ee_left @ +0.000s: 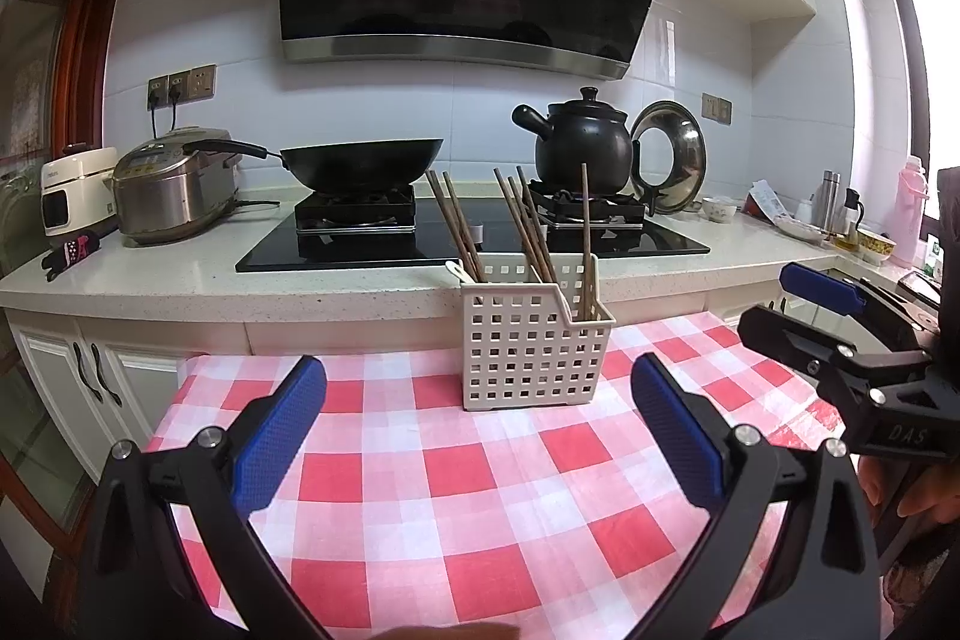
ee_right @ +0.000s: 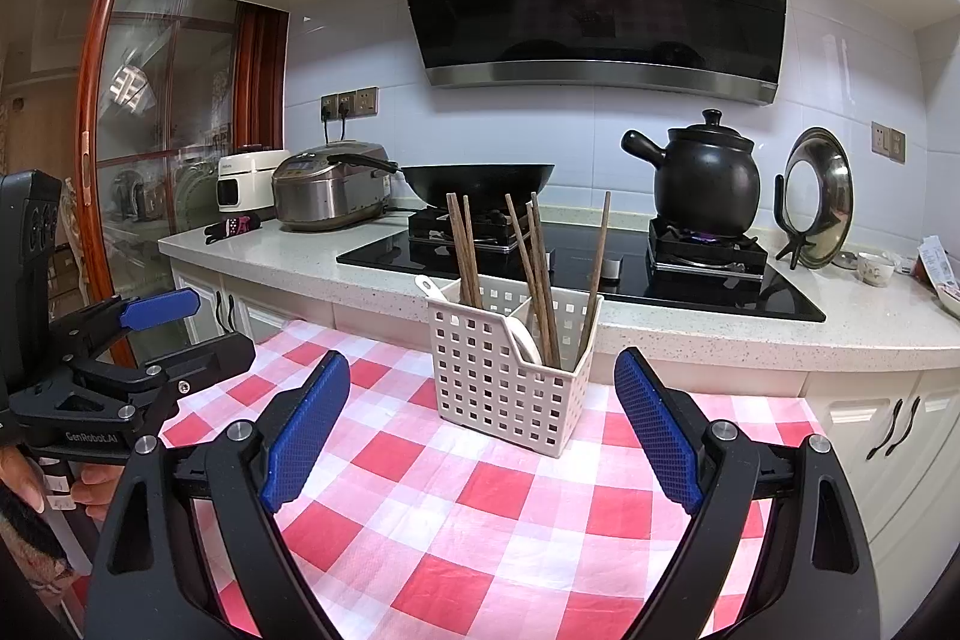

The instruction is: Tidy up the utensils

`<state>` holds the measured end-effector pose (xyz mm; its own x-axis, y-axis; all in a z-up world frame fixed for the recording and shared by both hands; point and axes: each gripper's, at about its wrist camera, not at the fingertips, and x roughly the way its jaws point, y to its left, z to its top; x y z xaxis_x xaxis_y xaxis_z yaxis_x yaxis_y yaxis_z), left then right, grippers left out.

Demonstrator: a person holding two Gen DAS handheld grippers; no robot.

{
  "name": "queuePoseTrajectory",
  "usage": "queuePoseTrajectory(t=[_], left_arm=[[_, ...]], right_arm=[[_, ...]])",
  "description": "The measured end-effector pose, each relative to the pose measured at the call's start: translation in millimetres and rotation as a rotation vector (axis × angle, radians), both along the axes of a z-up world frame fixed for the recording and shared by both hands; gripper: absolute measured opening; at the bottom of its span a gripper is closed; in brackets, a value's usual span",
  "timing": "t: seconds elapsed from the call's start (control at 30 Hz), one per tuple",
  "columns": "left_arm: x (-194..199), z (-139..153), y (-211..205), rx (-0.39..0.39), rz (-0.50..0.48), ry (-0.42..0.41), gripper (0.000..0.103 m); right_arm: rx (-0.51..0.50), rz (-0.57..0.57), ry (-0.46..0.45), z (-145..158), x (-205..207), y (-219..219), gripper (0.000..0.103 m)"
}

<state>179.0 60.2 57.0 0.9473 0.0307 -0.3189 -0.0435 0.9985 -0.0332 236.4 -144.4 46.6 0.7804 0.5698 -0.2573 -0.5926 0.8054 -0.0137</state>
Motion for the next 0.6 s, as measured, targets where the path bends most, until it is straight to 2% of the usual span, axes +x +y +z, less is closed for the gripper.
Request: queuePoseTrajectory(t=[0.6], left_arm=[[0.3,0.3,1.4,-0.003,0.001,0.001,0.098]], right_arm=[[0.003,-0.008,0.001,-1.3,-1.2,2.9,0.085]])
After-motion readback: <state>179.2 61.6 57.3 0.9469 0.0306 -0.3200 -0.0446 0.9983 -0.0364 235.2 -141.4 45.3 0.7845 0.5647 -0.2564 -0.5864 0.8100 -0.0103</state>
